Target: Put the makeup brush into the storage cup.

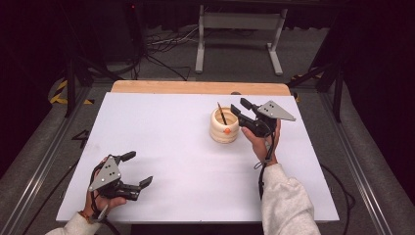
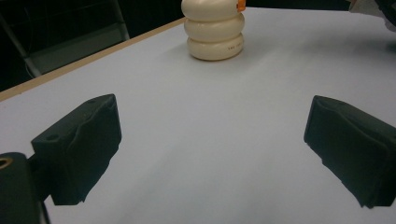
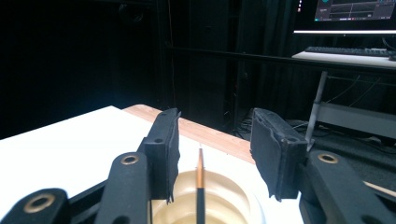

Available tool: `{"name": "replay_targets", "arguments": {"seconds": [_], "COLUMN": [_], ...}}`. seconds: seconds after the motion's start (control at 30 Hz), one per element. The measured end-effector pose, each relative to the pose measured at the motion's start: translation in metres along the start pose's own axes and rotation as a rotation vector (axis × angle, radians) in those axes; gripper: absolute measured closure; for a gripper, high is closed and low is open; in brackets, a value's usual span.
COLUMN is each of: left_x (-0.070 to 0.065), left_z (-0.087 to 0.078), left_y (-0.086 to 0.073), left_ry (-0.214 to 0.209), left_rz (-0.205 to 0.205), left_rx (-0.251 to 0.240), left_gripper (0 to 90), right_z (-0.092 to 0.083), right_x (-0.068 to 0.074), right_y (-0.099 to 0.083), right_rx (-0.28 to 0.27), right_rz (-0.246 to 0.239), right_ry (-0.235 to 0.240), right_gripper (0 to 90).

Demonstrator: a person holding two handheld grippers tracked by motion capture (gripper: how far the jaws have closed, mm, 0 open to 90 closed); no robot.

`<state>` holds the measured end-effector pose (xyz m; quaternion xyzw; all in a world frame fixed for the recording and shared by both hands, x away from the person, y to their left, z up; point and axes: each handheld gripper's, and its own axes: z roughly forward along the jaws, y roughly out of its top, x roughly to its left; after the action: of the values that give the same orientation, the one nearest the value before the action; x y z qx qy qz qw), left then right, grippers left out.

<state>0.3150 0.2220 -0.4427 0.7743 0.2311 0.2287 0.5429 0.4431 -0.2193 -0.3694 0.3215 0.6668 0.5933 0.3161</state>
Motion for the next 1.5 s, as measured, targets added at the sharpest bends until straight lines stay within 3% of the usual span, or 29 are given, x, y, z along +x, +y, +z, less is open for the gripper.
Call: {"name": "replay_targets", "arguments": {"seconds": [0.27, 0.63, 0.83, 1.13, 1.3, 1.5], "left_x": [0.000, 0.000, 0.000, 0.001, 0.000, 0.001], "left_z": [0.000, 0.000, 0.000, 0.000, 0.001, 0.000], "left_y": [0.000, 0.000, 0.000, 0.000, 0.000, 0.000], "left_ry": [0.001, 0.002, 0.003, 0.008, 0.011, 0.012], "left_rz": [-0.002, -0.002, -0.002, 0.004, 0.003, 0.005], "left_rx": [0.001, 0.002, 0.002, 0.008, 0.010, 0.010], "left_gripper": [5.0, 5.0, 5.0, 5.0, 5.0, 5.0], "right_z": [-0.005, -0.014, -0.017, -0.022, -0.026, -0.029], "right_x": [0.005, 0.008, 0.008, 0.011, 0.008, 0.007], "right_y": [0.007, 0.014, 0.015, 0.015, 0.015, 0.014], "right_rx": [0.004, -0.009, -0.026, -0.011, 0.002, -0.002], "right_rz": [-0.071, -0.113, -0.118, -0.148, -0.147, -0.145], "right_ry": [-0.015, -0.043, -0.039, -0.125, -0.150, -0.151], "right_gripper": [46.1, 37.3, 30.7, 13.4, 5.7, 5.0]}}
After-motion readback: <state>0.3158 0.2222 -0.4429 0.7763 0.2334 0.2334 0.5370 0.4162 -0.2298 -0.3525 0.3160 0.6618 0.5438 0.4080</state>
